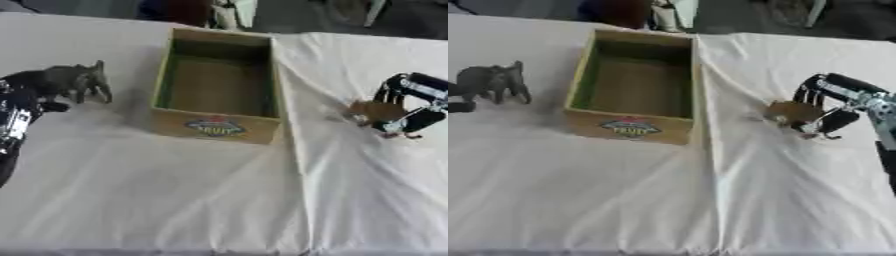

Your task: Pick up objects on the table and place them in the box.

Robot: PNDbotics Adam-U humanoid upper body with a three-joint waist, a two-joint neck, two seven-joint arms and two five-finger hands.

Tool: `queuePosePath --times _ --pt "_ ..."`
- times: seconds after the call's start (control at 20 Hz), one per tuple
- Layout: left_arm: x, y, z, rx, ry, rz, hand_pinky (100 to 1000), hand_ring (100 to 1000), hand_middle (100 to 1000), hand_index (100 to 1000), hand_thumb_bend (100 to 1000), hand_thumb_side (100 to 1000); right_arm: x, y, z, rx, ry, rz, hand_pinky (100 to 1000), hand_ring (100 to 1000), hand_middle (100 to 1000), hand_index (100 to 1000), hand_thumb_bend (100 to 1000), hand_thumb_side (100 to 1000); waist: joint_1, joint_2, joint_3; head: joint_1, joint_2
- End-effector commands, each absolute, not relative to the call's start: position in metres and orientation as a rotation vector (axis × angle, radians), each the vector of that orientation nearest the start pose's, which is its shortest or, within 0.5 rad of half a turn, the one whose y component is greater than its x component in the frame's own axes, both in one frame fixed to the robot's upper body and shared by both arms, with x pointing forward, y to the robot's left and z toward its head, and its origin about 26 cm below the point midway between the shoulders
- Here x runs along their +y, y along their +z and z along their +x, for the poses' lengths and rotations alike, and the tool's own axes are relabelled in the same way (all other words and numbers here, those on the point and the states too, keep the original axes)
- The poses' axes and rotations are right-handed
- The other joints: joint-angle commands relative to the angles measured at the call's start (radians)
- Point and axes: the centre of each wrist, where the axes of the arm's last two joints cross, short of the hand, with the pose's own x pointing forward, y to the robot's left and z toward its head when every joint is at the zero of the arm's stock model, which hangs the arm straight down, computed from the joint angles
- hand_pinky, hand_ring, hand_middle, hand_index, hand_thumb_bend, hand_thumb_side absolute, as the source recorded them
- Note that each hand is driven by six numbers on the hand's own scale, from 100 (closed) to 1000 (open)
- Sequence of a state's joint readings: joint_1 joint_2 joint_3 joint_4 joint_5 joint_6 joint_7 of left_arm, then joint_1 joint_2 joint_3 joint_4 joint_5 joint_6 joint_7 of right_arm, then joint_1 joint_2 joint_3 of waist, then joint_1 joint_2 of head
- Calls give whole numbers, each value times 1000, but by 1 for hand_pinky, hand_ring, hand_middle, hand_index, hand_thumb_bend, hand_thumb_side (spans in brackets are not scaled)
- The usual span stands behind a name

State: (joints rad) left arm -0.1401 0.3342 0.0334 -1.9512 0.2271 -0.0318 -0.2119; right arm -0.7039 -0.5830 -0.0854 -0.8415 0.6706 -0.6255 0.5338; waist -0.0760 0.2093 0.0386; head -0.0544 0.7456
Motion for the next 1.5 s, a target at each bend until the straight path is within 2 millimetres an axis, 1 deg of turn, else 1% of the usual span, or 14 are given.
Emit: queuePosePath --times 0.05,0.15,0.3,0.35,0.5,0.6,0.85,0.9,0.95,1.1,1.25,1.5 --pt "290 155 288 -2092 -432 -121 716 793 643 793 100 469 -428 137 428 -1347 1909 -396 420 502 539 601 397 145 2 -13 0 -1 5" --pt "290 155 288 -2092 -432 -121 717 793 643 793 100 470 -427 136 429 -1352 1906 -400 405 490 529 588 370 157 2 -13 0 -2 5" --pt "289 155 288 -2091 -433 -122 717 793 643 793 100 470 -427 137 429 -1370 1896 -410 372 459 501 553 291 184 1 -13 0 -1 5" --pt "290 155 288 -2091 -432 -122 717 793 643 793 100 470 -427 137 429 -1377 1893 -414 367 454 496 548 279 187 1 -13 -1 -1 6" --pt "290 154 288 -2090 -432 -122 717 793 643 793 100 470 -427 139 429 -1398 1881 -425 341 427 469 518 189 200 1 -14 -1 -2 5" --pt "290 154 288 -2090 -432 -122 717 793 643 793 100 470 -427 140 430 -1409 1876 -429 332 419 462 509 170 200 1 -15 0 -2 5" --pt "290 154 288 -2089 -433 -123 717 793 644 793 100 470 -426 143 430 -1431 1868 -435 322 410 455 501 163 198 2 -14 0 -3 4" --pt "289 154 288 -2090 -433 -123 717 793 644 793 100 470 -426 144 431 -1434 1867 -435 320 409 454 500 150 206 2 -14 0 -3 5" --pt "289 154 288 -2090 -433 -123 717 793 644 793 100 469 -426 145 431 -1438 1868 -436 318 407 452 498 160 198 2 -14 1 -3 5" --pt "290 154 287 -2091 -434 -122 717 793 644 793 100 468 -424 152 433 -1457 1871 -440 314 404 450 495 157 199 3 -15 2 -3 5" --pt "290 154 287 -2090 -434 -123 717 793 644 793 100 467 -421 164 435 -1487 1880 -449 315 405 451 496 161 202 2 -18 3 -2 6" --pt "291 153 287 -2085 -436 -123 718 793 644 793 100 467 -411 196 443 -1542 1925 -459 319 409 454 497 192 214 -2 -25 2 0 9"
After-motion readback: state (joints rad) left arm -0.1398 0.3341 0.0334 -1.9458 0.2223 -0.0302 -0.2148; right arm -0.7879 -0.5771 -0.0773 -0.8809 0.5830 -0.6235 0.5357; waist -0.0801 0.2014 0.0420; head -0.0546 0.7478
